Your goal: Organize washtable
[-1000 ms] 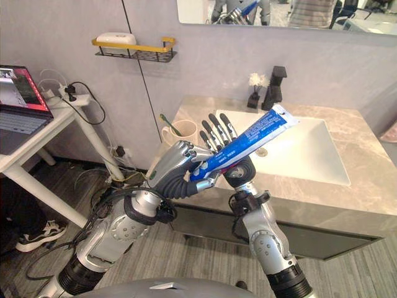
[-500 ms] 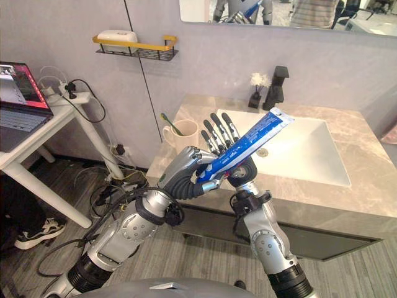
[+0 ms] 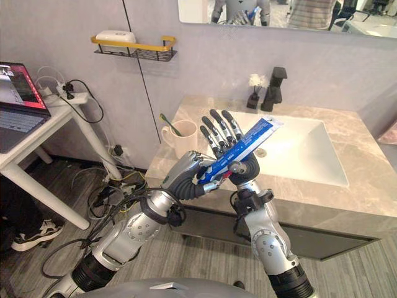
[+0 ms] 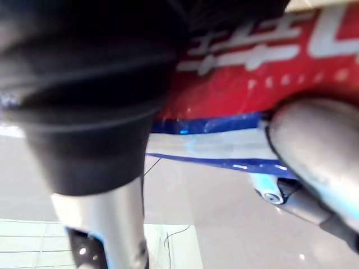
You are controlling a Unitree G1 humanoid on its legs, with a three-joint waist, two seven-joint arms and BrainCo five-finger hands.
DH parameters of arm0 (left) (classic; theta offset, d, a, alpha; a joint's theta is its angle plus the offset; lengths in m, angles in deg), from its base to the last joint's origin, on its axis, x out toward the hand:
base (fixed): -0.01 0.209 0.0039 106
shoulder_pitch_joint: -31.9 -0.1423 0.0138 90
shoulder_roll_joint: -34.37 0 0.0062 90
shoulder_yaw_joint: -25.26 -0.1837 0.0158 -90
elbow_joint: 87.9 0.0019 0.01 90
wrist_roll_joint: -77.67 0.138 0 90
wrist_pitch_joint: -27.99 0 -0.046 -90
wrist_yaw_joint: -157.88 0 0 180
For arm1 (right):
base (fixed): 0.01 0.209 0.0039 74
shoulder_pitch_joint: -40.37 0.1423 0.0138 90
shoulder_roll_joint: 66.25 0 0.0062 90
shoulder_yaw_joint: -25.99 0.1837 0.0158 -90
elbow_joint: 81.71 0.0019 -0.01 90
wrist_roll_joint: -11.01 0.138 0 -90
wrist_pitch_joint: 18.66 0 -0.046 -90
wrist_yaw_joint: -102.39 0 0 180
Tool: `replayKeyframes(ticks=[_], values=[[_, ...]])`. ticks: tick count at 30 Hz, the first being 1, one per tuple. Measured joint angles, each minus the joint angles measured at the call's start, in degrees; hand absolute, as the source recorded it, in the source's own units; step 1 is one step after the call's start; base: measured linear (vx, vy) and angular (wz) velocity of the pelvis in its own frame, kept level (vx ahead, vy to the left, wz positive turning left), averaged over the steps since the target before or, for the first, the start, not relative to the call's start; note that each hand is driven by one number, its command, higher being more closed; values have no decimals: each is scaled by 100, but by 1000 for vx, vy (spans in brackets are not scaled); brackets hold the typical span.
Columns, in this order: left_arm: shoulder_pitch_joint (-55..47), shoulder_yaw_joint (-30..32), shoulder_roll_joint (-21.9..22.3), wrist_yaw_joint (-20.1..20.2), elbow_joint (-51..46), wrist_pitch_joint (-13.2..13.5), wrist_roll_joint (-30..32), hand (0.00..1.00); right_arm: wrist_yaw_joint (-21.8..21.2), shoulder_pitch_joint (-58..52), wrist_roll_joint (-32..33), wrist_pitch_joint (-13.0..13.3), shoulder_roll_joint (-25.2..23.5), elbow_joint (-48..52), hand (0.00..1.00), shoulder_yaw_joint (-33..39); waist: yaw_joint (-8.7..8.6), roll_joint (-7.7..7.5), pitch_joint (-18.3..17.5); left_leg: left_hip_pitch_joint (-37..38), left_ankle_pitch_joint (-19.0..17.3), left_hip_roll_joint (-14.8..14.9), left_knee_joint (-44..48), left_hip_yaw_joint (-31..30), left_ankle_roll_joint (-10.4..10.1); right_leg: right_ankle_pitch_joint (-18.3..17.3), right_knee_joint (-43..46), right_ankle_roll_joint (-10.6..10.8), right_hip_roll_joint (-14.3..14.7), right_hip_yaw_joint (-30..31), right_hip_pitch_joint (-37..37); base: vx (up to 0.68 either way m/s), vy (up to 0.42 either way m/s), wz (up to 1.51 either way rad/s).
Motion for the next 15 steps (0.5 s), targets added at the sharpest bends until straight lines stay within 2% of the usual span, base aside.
replayKeyframes(ticks=[15], values=[[1, -69, 66, -5, 80, -7, 0, 100, -1, 119, 7, 22, -11, 3, 100, -43, 1, 53, -4, -5, 0, 0, 0, 4, 0, 0, 0, 0, -1, 4, -10, 0, 0, 0]])
